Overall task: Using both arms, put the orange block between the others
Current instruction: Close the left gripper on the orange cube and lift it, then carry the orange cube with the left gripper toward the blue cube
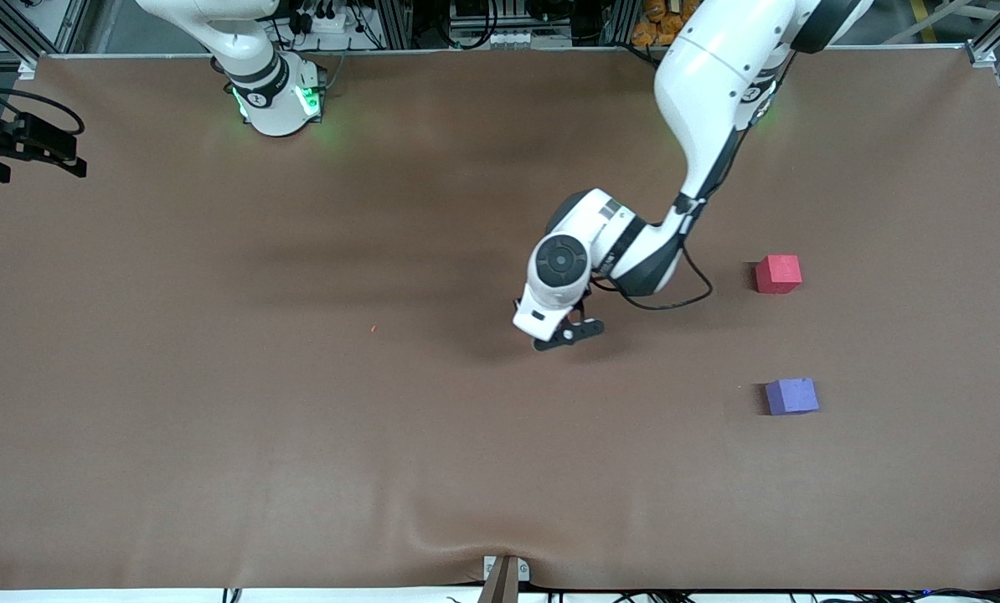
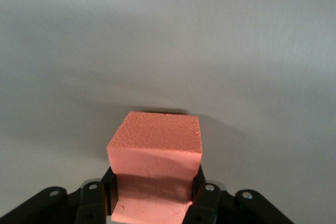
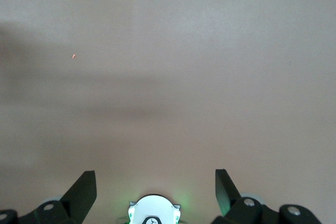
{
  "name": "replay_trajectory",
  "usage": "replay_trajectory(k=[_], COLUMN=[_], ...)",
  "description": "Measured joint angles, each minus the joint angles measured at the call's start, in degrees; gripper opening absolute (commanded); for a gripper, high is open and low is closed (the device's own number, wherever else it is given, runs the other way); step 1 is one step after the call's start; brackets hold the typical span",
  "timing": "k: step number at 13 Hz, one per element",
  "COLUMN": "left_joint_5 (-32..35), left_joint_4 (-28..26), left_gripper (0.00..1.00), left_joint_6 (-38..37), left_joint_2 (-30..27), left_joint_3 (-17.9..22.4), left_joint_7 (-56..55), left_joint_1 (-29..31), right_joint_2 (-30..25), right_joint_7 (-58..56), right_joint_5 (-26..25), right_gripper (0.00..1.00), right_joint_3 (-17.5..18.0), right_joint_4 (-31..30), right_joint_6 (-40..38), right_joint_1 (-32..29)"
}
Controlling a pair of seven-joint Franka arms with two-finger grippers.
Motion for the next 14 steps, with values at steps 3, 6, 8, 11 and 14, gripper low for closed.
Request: replay_trajectory(k=[3, 6, 8, 11, 14], left_joint_5=[0.32, 0.38, 0.39, 0.39, 2.73], left_joint_4=[1.11, 0.68, -0.28, -3.23, -7.64], left_gripper=[0.00, 0.00, 0.00, 0.00, 0.00], left_joint_6=[-10.69, -17.14, -17.83, -17.41, -12.70], left_joint_2=[-8.02, -14.40, -15.48, -15.32, -15.10], left_joint_3=[0.41, 0.39, 0.38, 0.30, 0.27], left_joint_7=[10.91, 25.38, 33.89, 43.22, 47.30], left_joint_1=[8.76, 19.76, 25.53, 32.10, 34.99], right_joint_2=[-0.01, 0.00, 0.00, -0.01, 0.23], right_joint_7=[0.21, 0.35, 0.36, 0.37, 0.37], right_joint_5=[0.07, 0.28, 0.30, 0.43, 0.58], right_gripper=[1.00, 1.00, 1.00, 1.00, 1.00], right_joint_3=[0.05, -0.05, -0.24, -0.95, -1.28], right_joint_4=[1.21, 1.87, 2.24, 2.41, 2.75], right_joint_6=[-0.02, -2.58, -4.04, -6.12, -6.42], right_joint_1=[0.53, 0.61, 0.61, 0.63, 0.72])
